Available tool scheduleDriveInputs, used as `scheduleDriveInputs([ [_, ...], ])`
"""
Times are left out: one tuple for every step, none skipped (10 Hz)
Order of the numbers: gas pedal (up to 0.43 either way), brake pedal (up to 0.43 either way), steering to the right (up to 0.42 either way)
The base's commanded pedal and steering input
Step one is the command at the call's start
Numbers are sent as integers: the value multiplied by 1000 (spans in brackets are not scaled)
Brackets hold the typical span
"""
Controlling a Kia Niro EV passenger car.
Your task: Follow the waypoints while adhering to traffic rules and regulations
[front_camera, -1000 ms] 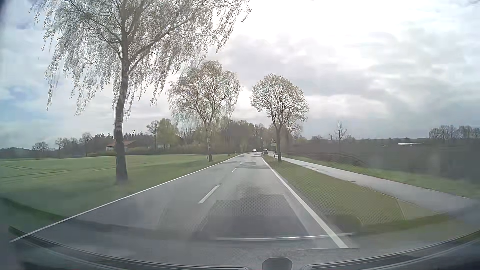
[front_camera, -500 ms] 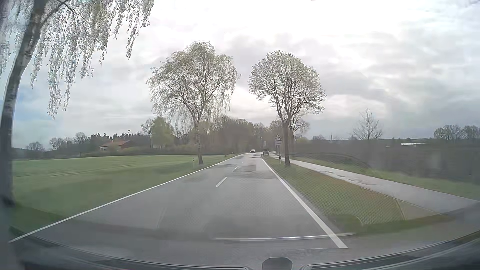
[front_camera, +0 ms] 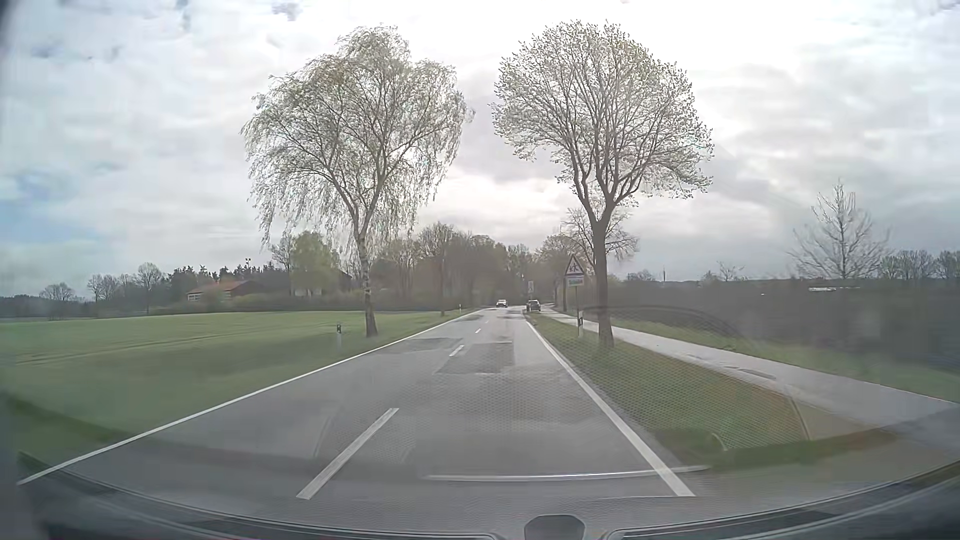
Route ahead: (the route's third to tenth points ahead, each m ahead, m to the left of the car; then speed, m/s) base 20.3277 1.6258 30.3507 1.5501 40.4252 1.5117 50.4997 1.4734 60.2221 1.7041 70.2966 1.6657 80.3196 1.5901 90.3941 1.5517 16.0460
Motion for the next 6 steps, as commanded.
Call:
scheduleDriveInputs([
  [118, 0, 0],
  [110, 0, -1],
  [98, 0, -2],
  [98, 0, -2],
  [98, 0, -2],
  [87, 0, -2],
])
